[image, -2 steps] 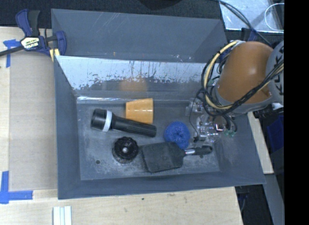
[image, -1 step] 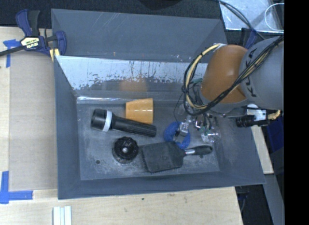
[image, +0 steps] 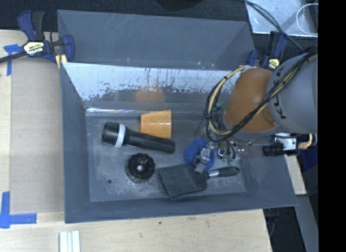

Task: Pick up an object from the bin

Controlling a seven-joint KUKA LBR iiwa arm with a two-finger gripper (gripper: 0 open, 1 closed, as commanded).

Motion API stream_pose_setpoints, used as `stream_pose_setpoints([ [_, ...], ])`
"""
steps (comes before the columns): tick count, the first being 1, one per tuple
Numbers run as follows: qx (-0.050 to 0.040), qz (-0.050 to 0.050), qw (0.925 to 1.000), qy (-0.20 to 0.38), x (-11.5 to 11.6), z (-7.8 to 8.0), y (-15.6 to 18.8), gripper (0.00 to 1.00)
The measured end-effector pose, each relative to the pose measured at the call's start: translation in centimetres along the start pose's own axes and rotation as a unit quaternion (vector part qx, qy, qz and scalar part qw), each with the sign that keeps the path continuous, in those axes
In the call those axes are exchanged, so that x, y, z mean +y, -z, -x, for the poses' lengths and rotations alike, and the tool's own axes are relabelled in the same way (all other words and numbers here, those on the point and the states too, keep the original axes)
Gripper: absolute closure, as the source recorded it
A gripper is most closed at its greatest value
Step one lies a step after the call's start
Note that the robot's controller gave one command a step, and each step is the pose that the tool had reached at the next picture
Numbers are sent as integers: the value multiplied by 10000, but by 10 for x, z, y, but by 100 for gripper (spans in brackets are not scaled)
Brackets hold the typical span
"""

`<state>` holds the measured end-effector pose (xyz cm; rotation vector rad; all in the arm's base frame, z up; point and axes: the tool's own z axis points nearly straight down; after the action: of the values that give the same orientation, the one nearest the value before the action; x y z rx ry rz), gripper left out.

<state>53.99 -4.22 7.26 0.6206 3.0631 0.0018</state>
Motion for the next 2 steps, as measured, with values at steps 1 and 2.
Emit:
stream_pose_setpoints([
  [1, 51, -14, 10000, -1, 5, -9, 0, 100],
  [2, 51, -14, 10000, -1, 5, -9, 0, 100],
])
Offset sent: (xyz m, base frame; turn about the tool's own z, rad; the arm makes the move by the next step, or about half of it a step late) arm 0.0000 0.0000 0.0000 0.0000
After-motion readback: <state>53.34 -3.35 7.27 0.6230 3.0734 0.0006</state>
